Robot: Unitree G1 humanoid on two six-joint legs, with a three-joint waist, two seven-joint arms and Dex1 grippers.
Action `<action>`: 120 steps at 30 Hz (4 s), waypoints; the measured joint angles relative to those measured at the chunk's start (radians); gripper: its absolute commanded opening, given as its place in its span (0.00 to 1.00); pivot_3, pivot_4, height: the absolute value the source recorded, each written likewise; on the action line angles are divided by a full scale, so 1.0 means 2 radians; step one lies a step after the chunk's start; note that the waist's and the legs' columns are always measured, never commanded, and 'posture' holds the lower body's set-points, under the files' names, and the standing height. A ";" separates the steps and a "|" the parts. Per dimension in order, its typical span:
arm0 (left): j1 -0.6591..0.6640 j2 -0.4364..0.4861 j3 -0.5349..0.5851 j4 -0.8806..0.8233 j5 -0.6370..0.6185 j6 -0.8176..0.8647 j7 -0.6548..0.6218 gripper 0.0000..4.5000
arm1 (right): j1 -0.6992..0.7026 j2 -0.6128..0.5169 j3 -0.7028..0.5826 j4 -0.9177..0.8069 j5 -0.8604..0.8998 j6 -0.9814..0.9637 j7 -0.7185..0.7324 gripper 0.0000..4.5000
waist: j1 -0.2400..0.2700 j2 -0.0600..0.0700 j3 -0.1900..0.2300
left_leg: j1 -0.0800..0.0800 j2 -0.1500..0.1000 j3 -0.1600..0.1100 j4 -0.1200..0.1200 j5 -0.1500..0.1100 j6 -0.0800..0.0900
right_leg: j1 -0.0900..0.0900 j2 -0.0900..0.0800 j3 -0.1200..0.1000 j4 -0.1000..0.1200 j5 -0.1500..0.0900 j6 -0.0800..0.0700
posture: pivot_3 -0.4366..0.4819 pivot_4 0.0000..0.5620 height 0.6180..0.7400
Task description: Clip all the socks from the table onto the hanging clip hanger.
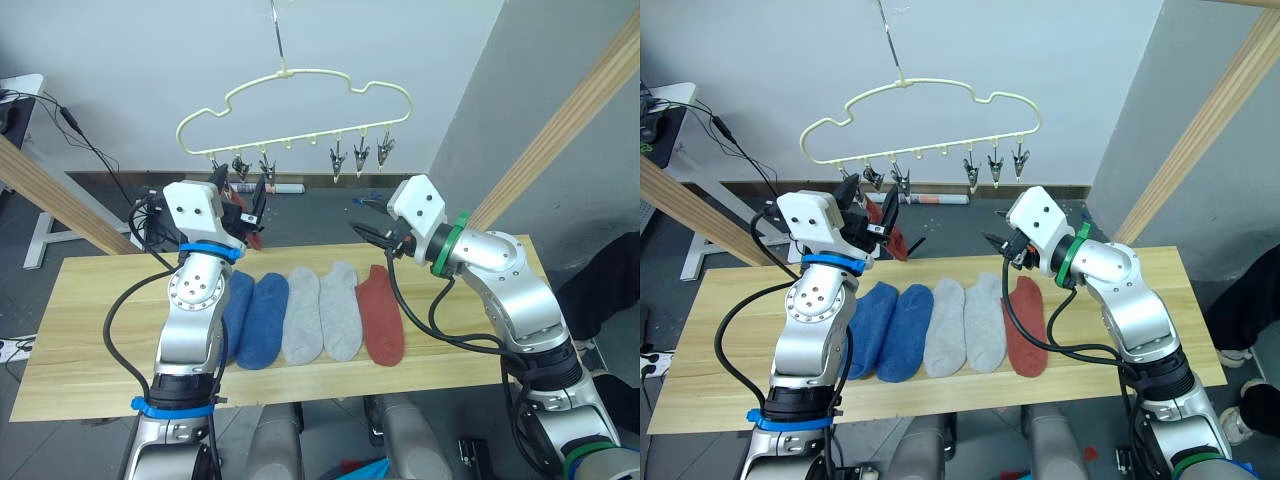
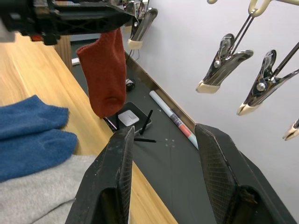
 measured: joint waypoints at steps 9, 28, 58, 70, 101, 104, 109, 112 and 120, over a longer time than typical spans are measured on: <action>-0.010 -0.004 -0.001 0.020 0.004 -0.012 -0.001 0.66 | 0.005 -0.002 -0.003 0.000 0.015 -0.014 0.010 0.46 | -0.002 0.000 0.000 | 0.000 0.000 0.000 0.000 0.000 0.000 | 0.000 0.000 0.000 0.000 0.000 0.000 | 0.30 0.58 0.95; 0.085 -0.022 -0.009 -0.092 0.016 0.013 0.001 0.57 | 0.027 -0.003 -0.004 0.000 0.028 -0.045 0.020 0.47 | -0.005 0.000 0.000 | 0.000 0.000 0.000 0.000 0.000 0.000 | 0.000 0.000 0.000 0.000 0.000 0.000 | 0.31 0.58 0.95; -0.028 -0.024 0.019 0.043 0.006 -0.012 0.006 0.53 | 0.021 -0.013 -0.004 -0.005 0.056 -0.049 0.045 0.47 | -0.007 0.000 0.000 | 0.000 0.000 0.000 0.000 0.000 0.000 | 0.000 0.000 0.000 0.000 0.000 0.000 | 0.29 0.58 0.95; -0.043 -0.024 0.019 0.060 0.002 -0.022 -0.001 0.06 | 0.021 -0.013 -0.004 -0.016 0.059 -0.038 0.040 0.47 | -0.007 0.000 0.000 | 0.000 0.000 0.000 0.000 0.000 0.000 | 0.000 0.000 0.000 0.000 0.000 0.000 | 0.29 0.57 0.95; -0.018 -0.013 0.033 -0.007 -0.076 0.084 -0.044 0.06 | 0.097 0.117 0.029 0.289 -0.082 -0.100 -0.147 0.46 | -0.007 0.000 0.000 | 0.000 0.000 0.000 0.000 0.000 0.000 | 0.001 0.000 0.000 0.000 0.000 0.000 | 0.33 0.59 0.95; -0.026 0.000 0.045 -0.024 -0.115 0.132 -0.060 0.06 | 0.100 0.122 0.027 0.290 -0.082 -0.102 -0.148 0.22 | -0.007 0.000 0.000 | 0.000 0.000 0.000 0.000 0.000 0.000 | 0.001 0.000 0.000 0.000 0.000 0.000 | 0.33 0.59 0.95; -0.041 0.023 0.080 -0.050 -0.189 0.223 -0.077 0.06 | 0.109 0.123 0.023 0.277 -0.083 -0.103 -0.146 0.00 | -0.007 0.000 0.000 | 0.000 0.000 0.000 0.000 0.000 0.000 | 0.001 0.000 0.000 0.000 0.000 0.001 | 0.34 0.59 0.95; -0.043 0.038 0.095 -0.061 -0.226 0.267 -0.082 0.06 | 0.111 0.122 0.024 0.260 -0.084 -0.100 -0.142 0.00 | -0.007 0.000 0.000 | 0.000 0.000 0.000 0.000 0.000 0.000 | 0.001 0.000 0.000 0.000 0.000 0.001 | 0.34 0.60 0.95; -0.067 0.068 0.155 -0.062 -0.365 0.407 -0.086 0.06 | 0.014 0.126 0.080 0.188 -0.097 -0.094 -0.090 0.00 | -0.010 0.000 0.000 | 0.000 0.000 0.000 0.000 0.000 0.000 | 0.000 0.001 0.000 0.001 -0.001 0.002 | 0.33 0.59 0.95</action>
